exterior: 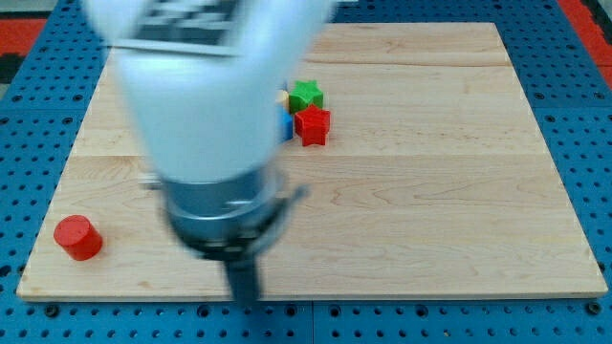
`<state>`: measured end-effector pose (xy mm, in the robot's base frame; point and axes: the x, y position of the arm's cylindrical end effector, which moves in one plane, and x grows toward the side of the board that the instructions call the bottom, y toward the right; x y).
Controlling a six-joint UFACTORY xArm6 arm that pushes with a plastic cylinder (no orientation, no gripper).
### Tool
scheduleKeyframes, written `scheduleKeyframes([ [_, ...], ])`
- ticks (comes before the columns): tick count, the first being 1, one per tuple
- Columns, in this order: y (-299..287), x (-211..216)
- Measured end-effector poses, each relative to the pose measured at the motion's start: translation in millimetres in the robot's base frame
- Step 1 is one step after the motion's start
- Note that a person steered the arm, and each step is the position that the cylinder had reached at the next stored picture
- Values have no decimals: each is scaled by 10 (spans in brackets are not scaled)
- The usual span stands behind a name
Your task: Move the red circle into the blue cube
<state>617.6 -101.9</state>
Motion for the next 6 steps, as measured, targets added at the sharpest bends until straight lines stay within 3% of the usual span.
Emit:
scheduleKeyframes([
  [2, -2004, -11],
  [3, -2017, -62],
  [5, -2023, -583],
  [6, -1830, -466],
])
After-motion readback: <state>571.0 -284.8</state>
